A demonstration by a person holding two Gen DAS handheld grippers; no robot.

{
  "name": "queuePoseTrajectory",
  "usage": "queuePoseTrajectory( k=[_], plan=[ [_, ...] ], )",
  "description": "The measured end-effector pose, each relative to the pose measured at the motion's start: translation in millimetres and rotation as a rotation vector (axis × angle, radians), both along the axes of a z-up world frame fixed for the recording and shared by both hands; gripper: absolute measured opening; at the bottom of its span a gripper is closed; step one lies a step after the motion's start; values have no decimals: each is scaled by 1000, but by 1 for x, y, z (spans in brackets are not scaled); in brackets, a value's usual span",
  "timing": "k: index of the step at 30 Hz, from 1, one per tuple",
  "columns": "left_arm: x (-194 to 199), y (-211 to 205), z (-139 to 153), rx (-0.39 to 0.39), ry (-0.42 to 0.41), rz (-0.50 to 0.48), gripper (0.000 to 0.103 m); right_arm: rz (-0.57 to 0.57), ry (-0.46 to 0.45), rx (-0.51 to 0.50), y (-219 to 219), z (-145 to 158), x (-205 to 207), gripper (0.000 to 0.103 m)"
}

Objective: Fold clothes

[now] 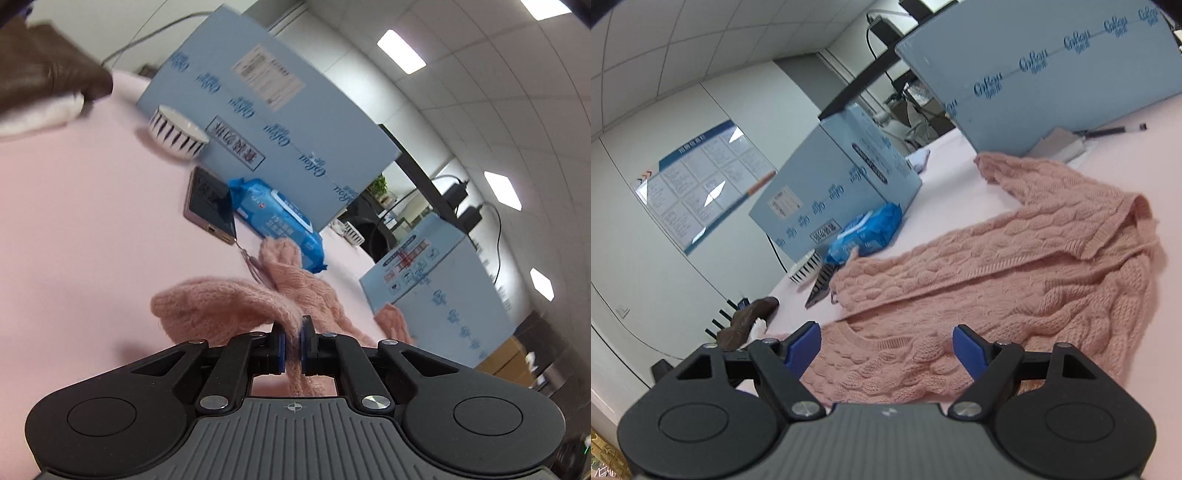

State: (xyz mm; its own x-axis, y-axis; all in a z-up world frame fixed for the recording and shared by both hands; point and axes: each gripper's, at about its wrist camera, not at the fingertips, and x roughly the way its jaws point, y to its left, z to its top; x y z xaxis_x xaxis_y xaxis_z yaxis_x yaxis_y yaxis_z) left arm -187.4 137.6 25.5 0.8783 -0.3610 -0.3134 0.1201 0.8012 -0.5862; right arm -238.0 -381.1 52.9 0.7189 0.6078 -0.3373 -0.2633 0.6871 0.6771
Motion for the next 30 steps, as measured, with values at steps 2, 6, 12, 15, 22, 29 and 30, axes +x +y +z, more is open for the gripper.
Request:
queuePoseTrajectory(
  k=[2,6,12,15,22,29,30],
  plan=[
    [-19,-16,8,146,-65,-20,6,10,34,9,-1,-8,5,81],
    [-30,-29,3,287,-34,-63,6,14,71,21,-4,-19,7,81],
    [-20,-4,-20,208,160,-3,8,53,61,19,1,-15,7,81],
    [-20,0,-20,171,187,-16,15,88,51,12,7,-8,12,81],
    [-28,36,-32,-214,281,14,30,153,76,-10,34,-4,35,81],
    [-33,69,-47,-484,314,99,39,159,129,14,38,-22,46,80],
    [-31,72,-47,-506,312,105,40,159,128,13,38,-22,45,80]
  ],
)
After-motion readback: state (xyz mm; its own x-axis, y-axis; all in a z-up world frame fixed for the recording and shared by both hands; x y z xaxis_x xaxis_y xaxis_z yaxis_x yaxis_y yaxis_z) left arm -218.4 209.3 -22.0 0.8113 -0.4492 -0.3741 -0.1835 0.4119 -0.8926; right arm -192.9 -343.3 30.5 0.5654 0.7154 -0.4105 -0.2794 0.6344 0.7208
